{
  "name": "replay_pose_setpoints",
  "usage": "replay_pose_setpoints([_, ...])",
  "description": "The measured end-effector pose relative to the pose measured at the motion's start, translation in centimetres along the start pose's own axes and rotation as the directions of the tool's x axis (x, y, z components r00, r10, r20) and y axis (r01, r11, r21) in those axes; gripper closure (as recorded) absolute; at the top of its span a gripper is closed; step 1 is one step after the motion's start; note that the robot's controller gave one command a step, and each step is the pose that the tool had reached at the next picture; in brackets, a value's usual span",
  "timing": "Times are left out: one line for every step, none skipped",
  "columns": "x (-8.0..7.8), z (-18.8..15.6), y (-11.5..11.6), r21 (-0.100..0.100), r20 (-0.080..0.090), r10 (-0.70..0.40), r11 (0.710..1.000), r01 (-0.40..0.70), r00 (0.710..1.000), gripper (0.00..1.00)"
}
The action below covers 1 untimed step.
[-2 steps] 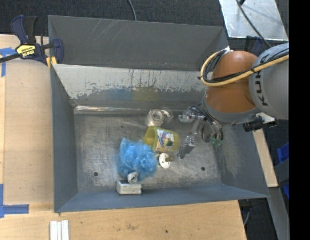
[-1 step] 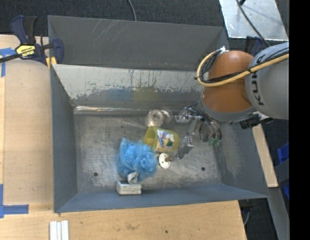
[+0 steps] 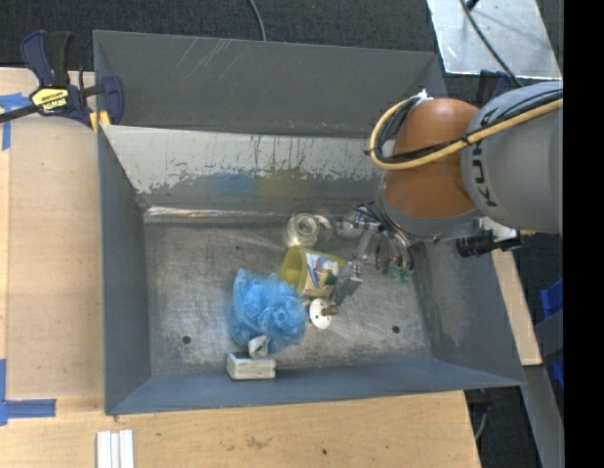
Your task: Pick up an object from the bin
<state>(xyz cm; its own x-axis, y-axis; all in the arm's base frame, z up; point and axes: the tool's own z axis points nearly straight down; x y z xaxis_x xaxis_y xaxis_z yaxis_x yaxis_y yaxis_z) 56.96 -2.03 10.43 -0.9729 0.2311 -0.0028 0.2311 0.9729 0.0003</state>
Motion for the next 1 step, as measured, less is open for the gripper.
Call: replay_pose_setpoints([-0.23,-0.2,2.01,0.0,0.0,0.036,0.999,-0.036,0.999,0.0])
